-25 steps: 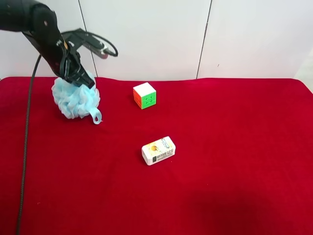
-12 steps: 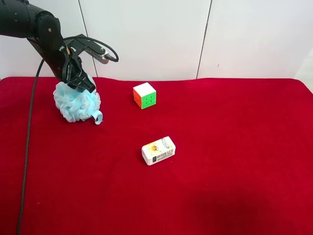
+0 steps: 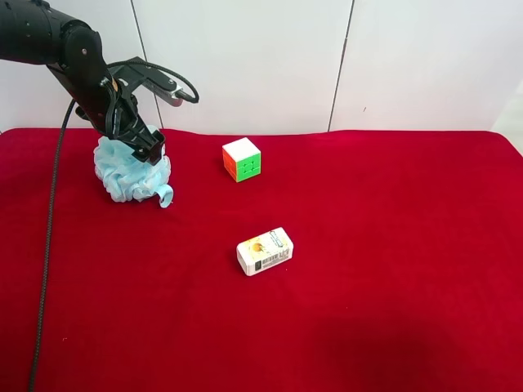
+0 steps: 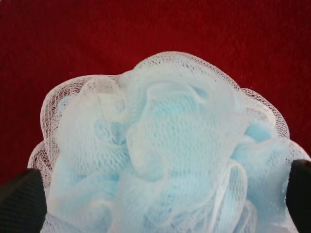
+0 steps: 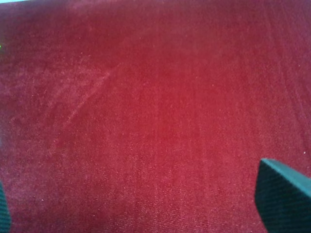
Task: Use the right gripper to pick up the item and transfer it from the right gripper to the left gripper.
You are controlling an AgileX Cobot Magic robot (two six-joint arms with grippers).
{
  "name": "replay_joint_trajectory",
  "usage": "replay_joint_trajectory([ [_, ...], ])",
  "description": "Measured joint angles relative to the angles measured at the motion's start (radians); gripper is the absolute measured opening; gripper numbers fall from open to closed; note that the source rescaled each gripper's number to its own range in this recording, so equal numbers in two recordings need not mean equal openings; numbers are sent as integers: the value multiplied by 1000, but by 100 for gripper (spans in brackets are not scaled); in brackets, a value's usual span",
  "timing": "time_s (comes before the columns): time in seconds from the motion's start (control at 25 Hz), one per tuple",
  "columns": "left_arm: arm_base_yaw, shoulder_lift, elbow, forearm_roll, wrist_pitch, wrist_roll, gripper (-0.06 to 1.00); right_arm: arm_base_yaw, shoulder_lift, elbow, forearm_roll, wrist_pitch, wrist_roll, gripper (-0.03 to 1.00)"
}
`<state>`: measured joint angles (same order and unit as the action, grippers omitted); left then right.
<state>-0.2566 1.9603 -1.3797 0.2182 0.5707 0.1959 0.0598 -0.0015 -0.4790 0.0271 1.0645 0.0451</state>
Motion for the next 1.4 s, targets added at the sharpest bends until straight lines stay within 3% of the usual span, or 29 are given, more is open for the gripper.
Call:
replay_joint_trajectory([
  [0.12, 0, 0, -2, 0, 38, 0, 100, 0, 0, 0, 0, 0, 0, 100],
  [0.68, 0, -102, -3, -14, 403, -8, 100, 0, 0, 0, 0, 0, 0, 100],
  [1.0, 0, -275, -4, -157, 588, -31, 100, 0, 0, 0, 0, 0, 0, 100],
  [1.4, 0, -621, 221, -176, 630, -41, 100, 0, 0, 0, 0, 0, 0, 100],
])
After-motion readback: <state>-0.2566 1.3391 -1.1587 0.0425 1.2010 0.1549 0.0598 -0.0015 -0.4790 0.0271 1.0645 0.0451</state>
